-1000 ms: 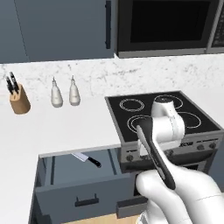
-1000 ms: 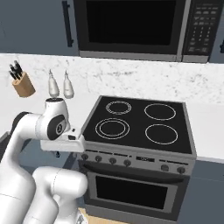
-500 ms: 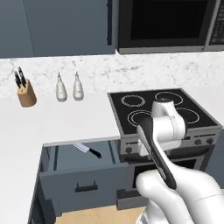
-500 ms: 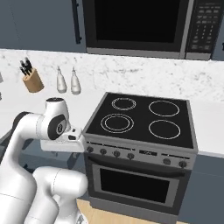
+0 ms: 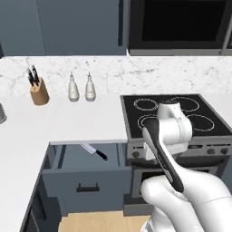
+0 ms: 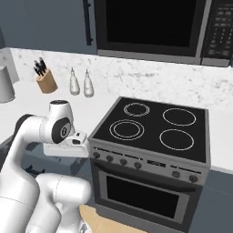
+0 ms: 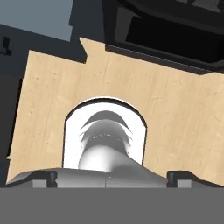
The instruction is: Pick up the knife from the drawer and place it on the cutting board. Then place the meat from the plate to the cutting board.
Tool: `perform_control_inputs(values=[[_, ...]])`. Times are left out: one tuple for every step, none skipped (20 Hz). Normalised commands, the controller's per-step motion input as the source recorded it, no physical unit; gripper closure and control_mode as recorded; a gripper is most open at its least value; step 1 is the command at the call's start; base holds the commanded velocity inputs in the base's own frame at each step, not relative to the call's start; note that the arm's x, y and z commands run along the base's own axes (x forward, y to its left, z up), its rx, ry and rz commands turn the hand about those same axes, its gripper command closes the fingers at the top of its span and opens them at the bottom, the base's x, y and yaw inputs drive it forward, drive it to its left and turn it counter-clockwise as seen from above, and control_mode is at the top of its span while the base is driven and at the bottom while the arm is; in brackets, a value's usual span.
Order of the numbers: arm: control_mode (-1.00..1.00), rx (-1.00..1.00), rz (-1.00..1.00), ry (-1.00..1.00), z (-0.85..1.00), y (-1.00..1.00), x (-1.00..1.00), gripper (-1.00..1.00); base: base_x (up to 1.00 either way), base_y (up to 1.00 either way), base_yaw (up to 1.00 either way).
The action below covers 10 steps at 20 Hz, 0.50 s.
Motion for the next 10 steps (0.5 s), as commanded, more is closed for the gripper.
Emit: perform_control_inputs(values=[[1.0, 0.0, 0.0, 0.0, 0.0, 0.0, 0.0, -1.0, 0.0, 0.0, 0.31], [1.0, 0.0, 0.0, 0.0, 0.0, 0.0, 0.0, -1.0, -0.03, 0.11, 0.31], [1.0, 0.0, 0.0, 0.0, 0.0, 0.0, 0.0, -1.0, -0.05, 0.24, 0.3], [1.0, 0.0, 0.0, 0.0, 0.0, 0.0, 0.0, -1.0, -0.04, 0.28, 0.29], [1.0, 0.0, 0.0, 0.0, 0.0, 0.0, 0.0, -1.0, -0.04, 0.31, 0.29], [1.0, 0.0, 0.0, 0.0, 0.0, 0.0, 0.0, -1.0, -0.04, 0.32, 0.29], [1.0, 0.0, 0.0, 0.0, 0.0, 0.0, 0.0, -1.0, -0.04, 0.32, 0.28], [1.0, 0.0, 0.0, 0.0, 0.0, 0.0, 0.0, -1.0, -0.05, 0.37, 0.27], [1.0, 0.0, 0.0, 0.0, 0.0, 0.0, 0.0, -1.0, -0.04, 0.46, 0.25], [1.0, 0.0, 0.0, 0.0, 0.0, 0.0, 0.0, -1.0, -0.04, 0.52, 0.23]])
